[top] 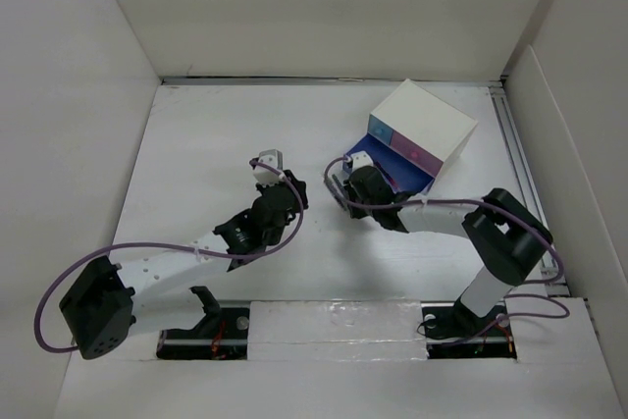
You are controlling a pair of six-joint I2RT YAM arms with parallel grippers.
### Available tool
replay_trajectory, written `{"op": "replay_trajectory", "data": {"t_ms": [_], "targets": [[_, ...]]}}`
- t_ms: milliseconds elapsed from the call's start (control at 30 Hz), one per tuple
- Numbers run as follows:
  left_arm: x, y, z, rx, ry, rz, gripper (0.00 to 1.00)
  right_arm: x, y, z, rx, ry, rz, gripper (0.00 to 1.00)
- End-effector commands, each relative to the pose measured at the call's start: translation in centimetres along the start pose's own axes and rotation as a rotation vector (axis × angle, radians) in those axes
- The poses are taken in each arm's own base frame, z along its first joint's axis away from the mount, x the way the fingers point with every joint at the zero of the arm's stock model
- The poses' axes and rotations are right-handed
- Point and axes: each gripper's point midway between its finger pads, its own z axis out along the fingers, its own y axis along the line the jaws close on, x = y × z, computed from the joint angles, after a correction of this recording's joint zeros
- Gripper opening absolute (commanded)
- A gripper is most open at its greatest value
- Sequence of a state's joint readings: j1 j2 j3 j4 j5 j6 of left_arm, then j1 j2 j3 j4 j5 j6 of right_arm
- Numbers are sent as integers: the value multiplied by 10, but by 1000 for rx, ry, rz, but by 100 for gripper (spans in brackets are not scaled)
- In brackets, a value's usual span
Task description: Organize the desk
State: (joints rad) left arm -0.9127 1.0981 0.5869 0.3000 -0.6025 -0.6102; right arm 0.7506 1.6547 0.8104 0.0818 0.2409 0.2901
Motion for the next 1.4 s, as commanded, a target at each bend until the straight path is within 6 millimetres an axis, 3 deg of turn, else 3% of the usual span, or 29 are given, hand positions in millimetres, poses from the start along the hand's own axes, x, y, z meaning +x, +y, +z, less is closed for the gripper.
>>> {"op": "replay_trajectory", "data": {"t_ms": [0,200,400,633,933,1067,1167,1267,1300,1367], "targets": [[-4,-2,1,16,-23,-3,20,-6,7,4,4,-20,9,28],[-1,0,2,10,-15,-5,20,1,11,11,23,-1,-12,23],[-3,0,1,4,-15,-10,20,1,12,10,31,-4,-24,8],[-3,-2,2,11,-11,-13,20,-6,10,-7,37,-37,-16,20],[0,1,3,-11,-6,-8,19,7,16,5,13,5,-17,27],[-8,11,-1,-58,-30,-16,19,-6,16,-3,7,-37,-9,10],[-11,18,-3,-86,-48,-26,20,-18,14,-15,7,-77,-2,5],[1,25,-1,-118,-16,-20,20,-44,13,-40,-6,-154,9,5],[4,25,0,-122,-4,-23,20,-61,14,-56,-21,-206,22,5],[19,27,5,-137,32,-11,22,-72,12,-72,-30,-241,10,5]]}}
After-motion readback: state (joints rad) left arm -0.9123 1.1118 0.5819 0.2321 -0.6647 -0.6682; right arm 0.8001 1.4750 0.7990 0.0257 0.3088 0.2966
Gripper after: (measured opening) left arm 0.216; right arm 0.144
